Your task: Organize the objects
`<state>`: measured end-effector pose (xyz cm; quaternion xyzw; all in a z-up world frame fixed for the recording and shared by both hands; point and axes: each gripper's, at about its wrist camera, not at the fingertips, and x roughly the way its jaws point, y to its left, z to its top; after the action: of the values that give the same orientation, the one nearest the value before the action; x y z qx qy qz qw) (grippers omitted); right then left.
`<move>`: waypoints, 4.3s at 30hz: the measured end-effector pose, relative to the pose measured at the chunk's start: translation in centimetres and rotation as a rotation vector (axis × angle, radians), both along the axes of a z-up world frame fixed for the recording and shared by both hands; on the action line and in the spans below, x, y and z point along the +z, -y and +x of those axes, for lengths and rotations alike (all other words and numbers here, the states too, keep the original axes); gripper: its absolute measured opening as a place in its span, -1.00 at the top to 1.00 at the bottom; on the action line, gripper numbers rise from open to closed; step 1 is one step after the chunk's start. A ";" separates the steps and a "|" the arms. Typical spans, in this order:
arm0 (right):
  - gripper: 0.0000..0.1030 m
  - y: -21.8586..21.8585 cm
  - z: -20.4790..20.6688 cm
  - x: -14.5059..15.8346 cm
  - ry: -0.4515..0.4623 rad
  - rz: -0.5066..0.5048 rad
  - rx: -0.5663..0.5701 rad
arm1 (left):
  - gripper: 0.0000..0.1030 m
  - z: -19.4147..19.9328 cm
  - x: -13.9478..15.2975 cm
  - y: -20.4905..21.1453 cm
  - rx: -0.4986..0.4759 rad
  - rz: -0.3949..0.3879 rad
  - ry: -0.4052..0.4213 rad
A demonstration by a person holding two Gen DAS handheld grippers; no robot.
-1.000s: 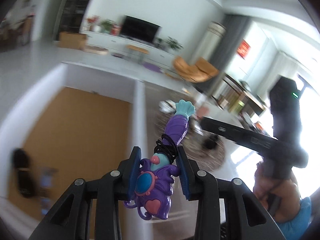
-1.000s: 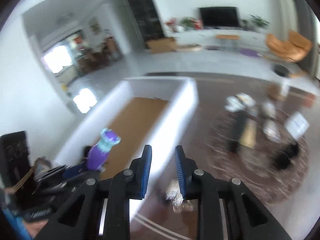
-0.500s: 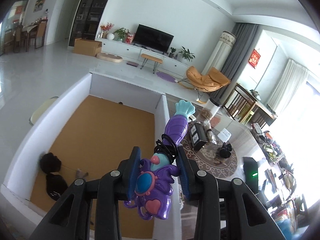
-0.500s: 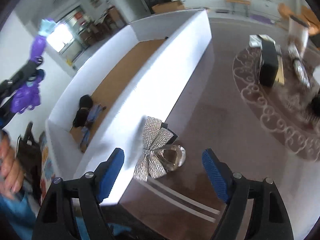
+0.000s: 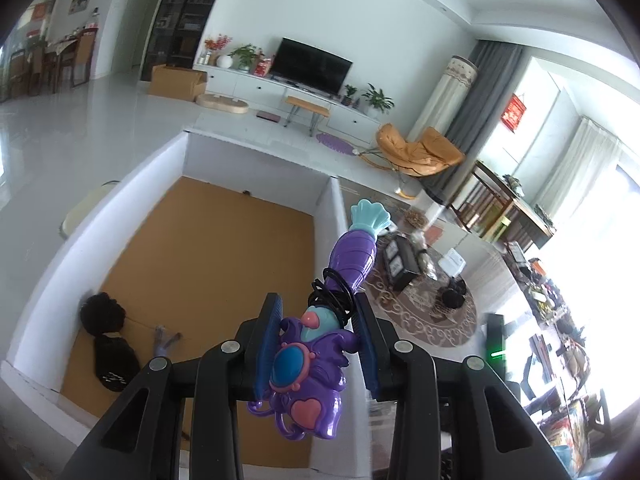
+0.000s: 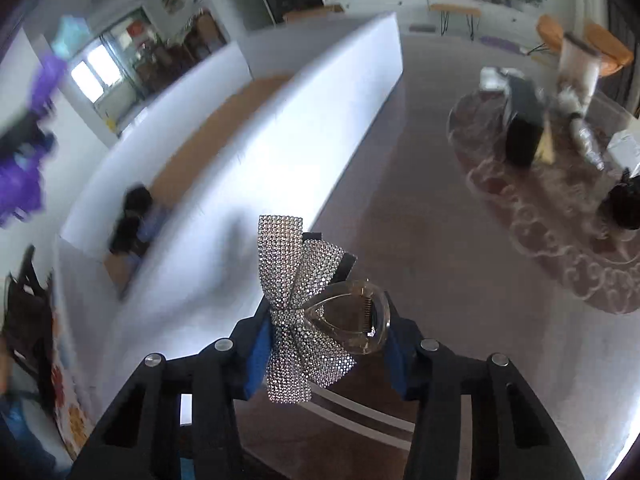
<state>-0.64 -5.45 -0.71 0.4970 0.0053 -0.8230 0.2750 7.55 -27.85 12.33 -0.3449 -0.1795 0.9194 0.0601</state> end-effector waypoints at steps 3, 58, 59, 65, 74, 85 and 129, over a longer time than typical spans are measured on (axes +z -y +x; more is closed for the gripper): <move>0.06 0.1 0.6 4.8 -0.051 -0.100 0.016 | 0.30 -0.4 -0.3 1.4 0.036 -0.034 0.021; -1.00 -24.5 -3.1 -5.7 -0.077 0.197 -0.769 | -1.00 -17.0 -17.3 -27.5 -0.150 -0.390 0.211; -1.00 -24.4 -3.1 -5.8 -0.078 0.207 -0.766 | -1.00 -17.0 -17.3 -27.5 -0.150 -0.390 0.211; -1.00 -23.8 -3.2 -6.0 -0.078 0.262 -0.756 | -1.00 -17.0 -17.3 -27.5 -0.150 -0.390 0.211; -1.00 -23.7 -3.2 -6.0 -0.076 0.272 -0.755 | -1.00 -17.0 -17.3 -27.5 -0.151 -0.390 0.211; -1.00 -23.7 -3.3 -6.1 -0.078 0.273 -0.759 | -1.00 -17.0 -17.3 -27.4 -0.151 -0.390 0.211; -1.00 -23.6 -3.5 -6.1 -0.080 0.275 -0.764 | -1.00 -16.7 -17.5 -27.1 -0.174 -0.390 0.211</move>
<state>-4.16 18.17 -6.85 0.4630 -0.0592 -0.8763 -0.1197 -9.18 -0.71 -5.18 -0.4581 0.0268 0.8869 0.0525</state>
